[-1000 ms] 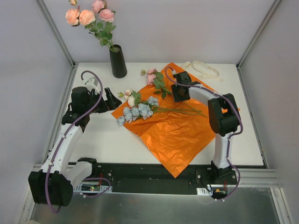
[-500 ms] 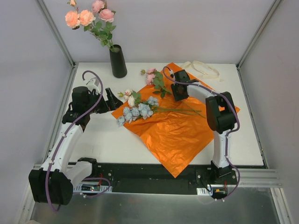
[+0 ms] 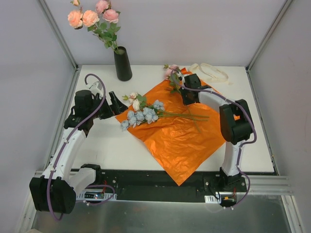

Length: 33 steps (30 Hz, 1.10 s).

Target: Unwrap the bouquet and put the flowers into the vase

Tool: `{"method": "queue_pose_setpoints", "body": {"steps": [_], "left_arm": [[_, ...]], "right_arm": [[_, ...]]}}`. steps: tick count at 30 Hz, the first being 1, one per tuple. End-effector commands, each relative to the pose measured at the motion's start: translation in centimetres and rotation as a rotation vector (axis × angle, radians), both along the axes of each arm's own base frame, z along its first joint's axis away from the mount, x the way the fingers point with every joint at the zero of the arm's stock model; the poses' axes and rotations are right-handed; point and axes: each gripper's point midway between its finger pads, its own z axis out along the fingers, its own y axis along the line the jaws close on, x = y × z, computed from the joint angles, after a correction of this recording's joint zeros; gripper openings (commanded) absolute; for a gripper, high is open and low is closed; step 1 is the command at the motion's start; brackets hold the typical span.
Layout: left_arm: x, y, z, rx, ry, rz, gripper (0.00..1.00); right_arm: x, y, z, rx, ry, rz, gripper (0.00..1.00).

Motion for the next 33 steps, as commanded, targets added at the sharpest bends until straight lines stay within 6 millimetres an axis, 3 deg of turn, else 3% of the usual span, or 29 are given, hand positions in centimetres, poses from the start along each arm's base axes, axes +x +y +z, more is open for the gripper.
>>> {"method": "queue_pose_setpoints", "body": {"steps": [1,6,12,18,21,25,29,33], "left_arm": [[0.3,-0.6,3.6,-0.015,-0.084,-0.036,0.97],[1.3,-1.9,6.0,-0.054,-0.107,-0.113,0.93],[3.3,-4.4,7.9,-0.214,-0.015,-0.204,0.91],[5.3,-7.2,10.1,-0.325,0.017,-0.306,0.8],[6.7,-8.3,10.5,-0.314,-0.019,-0.26,0.76],[6.9,-10.7,11.2,-0.336,-0.121,-0.309,0.72],[7.0,-12.5,11.7,-0.395,-0.198,-0.322,0.66],[7.4,-13.2,10.6,-0.37,-0.204,-0.312,0.58]], "right_arm": [[1.0,2.0,7.1,0.135,-0.168,0.065,0.0],[-0.7,3.4,11.0,0.213,-0.218,0.075,0.0],[-4.9,7.6,16.0,0.361,-0.284,0.133,0.0],[-9.9,12.4,20.4,0.55,-0.326,0.207,0.0],[-11.7,14.2,21.8,0.635,-0.336,0.228,0.0],[-13.5,15.6,23.4,0.709,-0.336,0.253,0.0],[-14.8,16.4,23.6,0.721,-0.325,0.281,0.0],[-15.7,16.7,23.4,0.719,-0.318,0.295,0.0]]}}
